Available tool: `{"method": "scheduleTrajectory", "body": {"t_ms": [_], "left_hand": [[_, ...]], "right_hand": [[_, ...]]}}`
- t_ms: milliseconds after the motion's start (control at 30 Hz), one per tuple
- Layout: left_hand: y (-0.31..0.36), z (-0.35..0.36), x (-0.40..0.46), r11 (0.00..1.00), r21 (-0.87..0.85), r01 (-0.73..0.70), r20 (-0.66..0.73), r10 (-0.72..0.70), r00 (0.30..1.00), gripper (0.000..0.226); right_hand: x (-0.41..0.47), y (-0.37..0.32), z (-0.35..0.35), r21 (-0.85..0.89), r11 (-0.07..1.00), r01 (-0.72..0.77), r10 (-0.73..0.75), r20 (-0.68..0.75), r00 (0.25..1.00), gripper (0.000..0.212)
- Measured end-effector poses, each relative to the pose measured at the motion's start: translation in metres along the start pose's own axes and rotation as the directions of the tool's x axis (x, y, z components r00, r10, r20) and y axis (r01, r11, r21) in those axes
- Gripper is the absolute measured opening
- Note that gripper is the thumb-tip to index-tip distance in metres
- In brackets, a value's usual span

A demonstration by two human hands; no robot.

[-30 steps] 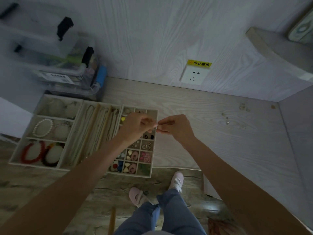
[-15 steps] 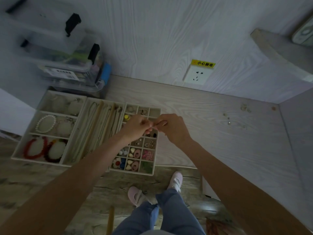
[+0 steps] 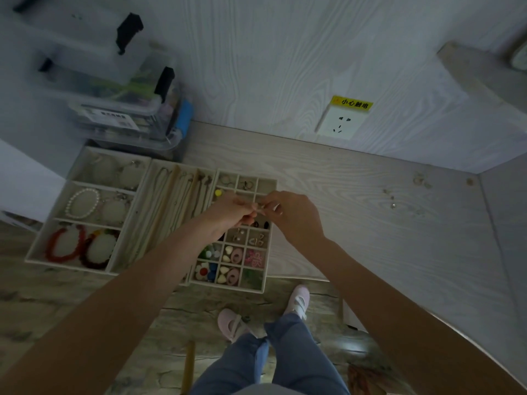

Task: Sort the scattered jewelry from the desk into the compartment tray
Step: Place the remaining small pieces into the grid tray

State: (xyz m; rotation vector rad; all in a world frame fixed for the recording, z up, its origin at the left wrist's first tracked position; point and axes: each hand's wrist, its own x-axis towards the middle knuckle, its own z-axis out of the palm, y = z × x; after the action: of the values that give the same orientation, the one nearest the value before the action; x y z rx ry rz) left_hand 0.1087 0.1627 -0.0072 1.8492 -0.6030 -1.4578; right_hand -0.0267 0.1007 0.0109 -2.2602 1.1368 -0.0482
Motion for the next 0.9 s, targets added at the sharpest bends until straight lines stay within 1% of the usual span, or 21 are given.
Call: {"method": "scheduleTrajectory", "body": {"t_ms": [133, 233, 333, 467, 567, 700, 900], "left_hand": [[-0.003, 0.002, 0.001, 0.998, 0.042, -0.039, -0.025, 0.040, 0.999, 0.017], [-0.008, 0.004, 0.003, 0.993, 0.091, -0.070, -0.060, 0.076, 0.995, 0.015], [-0.011, 0.004, 0.005, 0.968, 0.210, -0.136, -0.092, 0.158, 0.983, 0.016], [-0.012, 0.001, 0.001, 0.882, 0.398, -0.250, -0.085, 0.307, 0.948, 0.017], [-0.014, -0.001, -0.001, 0.763, 0.561, -0.322, -0.027, 0.405, 0.914, 0.021], [-0.021, -0.001, 0.000, 0.695, 0.636, -0.336, 0.027, 0.415, 0.909, 0.026], [-0.031, 0.003, 0.009, 0.641, 0.696, -0.324, 0.076, 0.383, 0.921, 0.029]], "right_hand": [[0.001, 0.002, 0.006, -0.054, 0.999, -0.010, 0.010, 0.000, 1.000, 0.014], [0.002, 0.002, 0.004, -0.084, 0.996, -0.004, 0.006, 0.026, 1.000, 0.015], [0.003, 0.002, 0.005, -0.169, 0.985, 0.016, -0.006, 0.060, 0.998, 0.018], [0.005, 0.005, 0.007, -0.352, 0.930, 0.109, -0.071, 0.118, 0.990, 0.020], [0.005, 0.004, 0.010, -0.461, 0.873, 0.158, -0.112, 0.127, 0.986, 0.021], [0.005, 0.002, 0.013, -0.529, 0.837, 0.141, -0.096, 0.112, 0.989, 0.018], [0.003, -0.008, 0.014, -0.517, 0.854, 0.060, -0.020, 0.083, 0.996, 0.016]]}}
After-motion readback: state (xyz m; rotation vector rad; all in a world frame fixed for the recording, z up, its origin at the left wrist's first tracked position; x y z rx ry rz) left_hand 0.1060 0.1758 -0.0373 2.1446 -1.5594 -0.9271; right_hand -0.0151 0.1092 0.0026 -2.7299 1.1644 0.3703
